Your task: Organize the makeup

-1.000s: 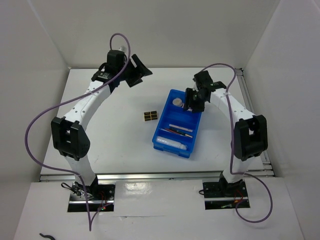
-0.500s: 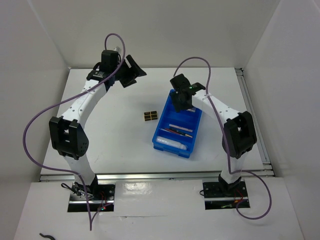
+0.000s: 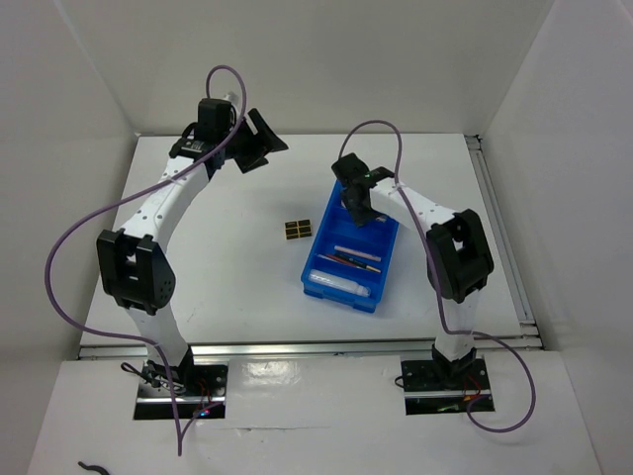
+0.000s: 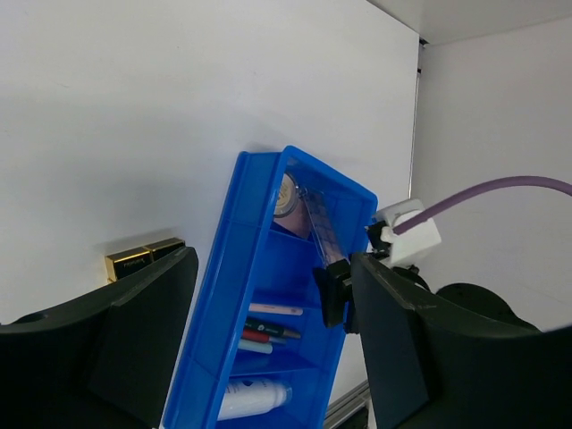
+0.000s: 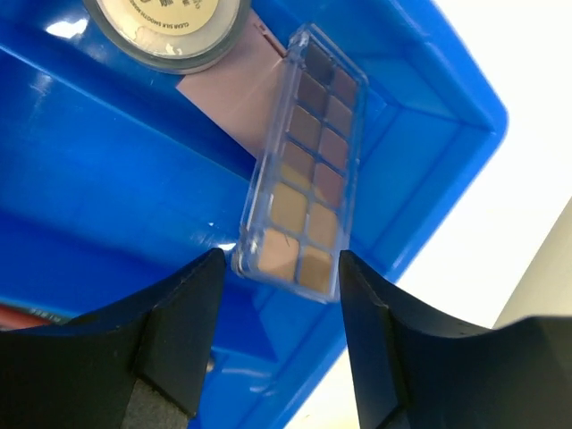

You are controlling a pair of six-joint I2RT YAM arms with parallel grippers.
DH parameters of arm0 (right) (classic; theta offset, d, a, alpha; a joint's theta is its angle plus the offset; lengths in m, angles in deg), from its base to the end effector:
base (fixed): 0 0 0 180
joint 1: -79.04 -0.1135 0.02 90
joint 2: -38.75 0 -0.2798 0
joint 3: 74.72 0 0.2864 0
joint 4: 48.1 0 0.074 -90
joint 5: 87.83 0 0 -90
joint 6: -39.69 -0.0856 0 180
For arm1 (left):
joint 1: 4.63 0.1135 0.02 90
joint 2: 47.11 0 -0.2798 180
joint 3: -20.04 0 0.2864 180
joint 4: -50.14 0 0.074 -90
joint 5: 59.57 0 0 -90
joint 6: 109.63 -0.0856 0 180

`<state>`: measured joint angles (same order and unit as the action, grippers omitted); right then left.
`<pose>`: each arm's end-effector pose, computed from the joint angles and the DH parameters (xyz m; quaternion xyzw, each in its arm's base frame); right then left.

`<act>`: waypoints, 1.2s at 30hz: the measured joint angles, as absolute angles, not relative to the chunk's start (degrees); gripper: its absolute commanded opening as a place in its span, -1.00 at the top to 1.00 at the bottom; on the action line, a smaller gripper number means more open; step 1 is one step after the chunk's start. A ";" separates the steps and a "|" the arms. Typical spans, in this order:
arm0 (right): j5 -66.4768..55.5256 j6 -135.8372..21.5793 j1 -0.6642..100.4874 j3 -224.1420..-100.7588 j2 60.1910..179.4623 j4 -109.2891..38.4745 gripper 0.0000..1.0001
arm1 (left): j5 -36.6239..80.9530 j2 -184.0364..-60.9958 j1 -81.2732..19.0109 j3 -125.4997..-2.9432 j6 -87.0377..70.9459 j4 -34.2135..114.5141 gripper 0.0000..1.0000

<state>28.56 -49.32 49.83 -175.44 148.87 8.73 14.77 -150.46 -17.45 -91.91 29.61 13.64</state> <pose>0.4197 0.1910 0.1916 -0.2028 0.9321 -0.1678 0.2489 0.4883 -0.1348 0.3554 -0.1985 0.8282 -0.3634 0.3777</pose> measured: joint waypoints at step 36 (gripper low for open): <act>22.87 -47.20 50.61 -185.84 149.40 7.50 1.00 | 13.08 -153.15 -16.34 -93.74 28.30 12.29 -0.67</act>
